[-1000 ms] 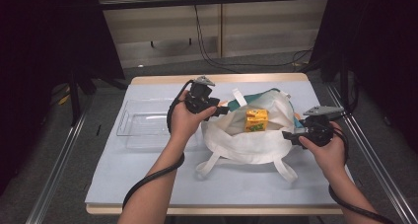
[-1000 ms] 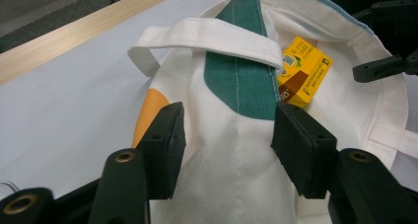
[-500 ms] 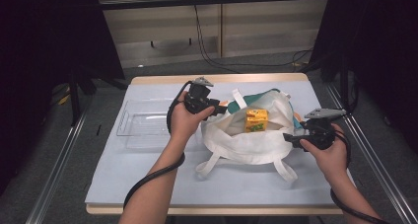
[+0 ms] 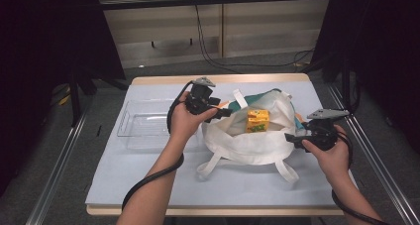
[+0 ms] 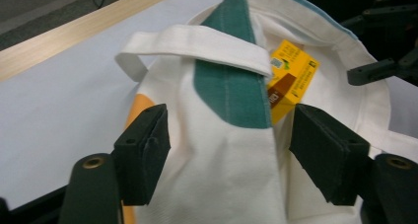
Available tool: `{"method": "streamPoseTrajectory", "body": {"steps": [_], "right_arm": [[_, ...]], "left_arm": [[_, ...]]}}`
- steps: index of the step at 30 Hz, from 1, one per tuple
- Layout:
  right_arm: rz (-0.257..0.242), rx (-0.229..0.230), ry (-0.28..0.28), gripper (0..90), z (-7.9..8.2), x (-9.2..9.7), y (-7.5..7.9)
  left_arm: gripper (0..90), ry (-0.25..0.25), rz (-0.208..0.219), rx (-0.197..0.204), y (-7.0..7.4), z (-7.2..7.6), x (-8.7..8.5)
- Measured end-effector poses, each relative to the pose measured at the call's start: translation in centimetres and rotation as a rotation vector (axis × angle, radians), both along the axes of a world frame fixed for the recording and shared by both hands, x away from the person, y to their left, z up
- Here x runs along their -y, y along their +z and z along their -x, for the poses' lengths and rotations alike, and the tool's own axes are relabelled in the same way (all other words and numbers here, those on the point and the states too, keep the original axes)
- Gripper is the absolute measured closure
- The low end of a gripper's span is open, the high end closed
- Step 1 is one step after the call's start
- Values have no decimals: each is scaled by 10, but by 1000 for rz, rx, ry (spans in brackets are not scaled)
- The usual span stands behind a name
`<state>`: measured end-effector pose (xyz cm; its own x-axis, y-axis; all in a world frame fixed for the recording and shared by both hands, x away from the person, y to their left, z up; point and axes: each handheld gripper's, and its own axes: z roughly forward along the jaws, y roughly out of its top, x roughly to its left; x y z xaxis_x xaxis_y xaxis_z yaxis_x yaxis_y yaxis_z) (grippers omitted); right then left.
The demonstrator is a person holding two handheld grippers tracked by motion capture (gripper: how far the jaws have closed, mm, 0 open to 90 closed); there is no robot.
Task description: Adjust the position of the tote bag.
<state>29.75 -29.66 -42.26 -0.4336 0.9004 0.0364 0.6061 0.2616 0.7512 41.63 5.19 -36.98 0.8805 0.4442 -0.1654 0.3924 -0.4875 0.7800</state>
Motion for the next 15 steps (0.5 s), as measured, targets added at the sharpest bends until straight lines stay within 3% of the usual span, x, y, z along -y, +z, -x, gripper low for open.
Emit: {"method": "streamPoseTrajectory", "body": {"steps": [5, 10, 15], "right_arm": [[2, 6, 4, 203, 0, 0, 1], [-3, 1, 3, 202, 0, 0, 2], [-8, 5, 6, 206, 1, 2, -2]], "left_arm": [[248, -21, -60, 30, -5, 1, 10], [271, -35, -88, 32, -9, -2, 14], [367, -16, -68, 28, -13, -7, 12]]}}
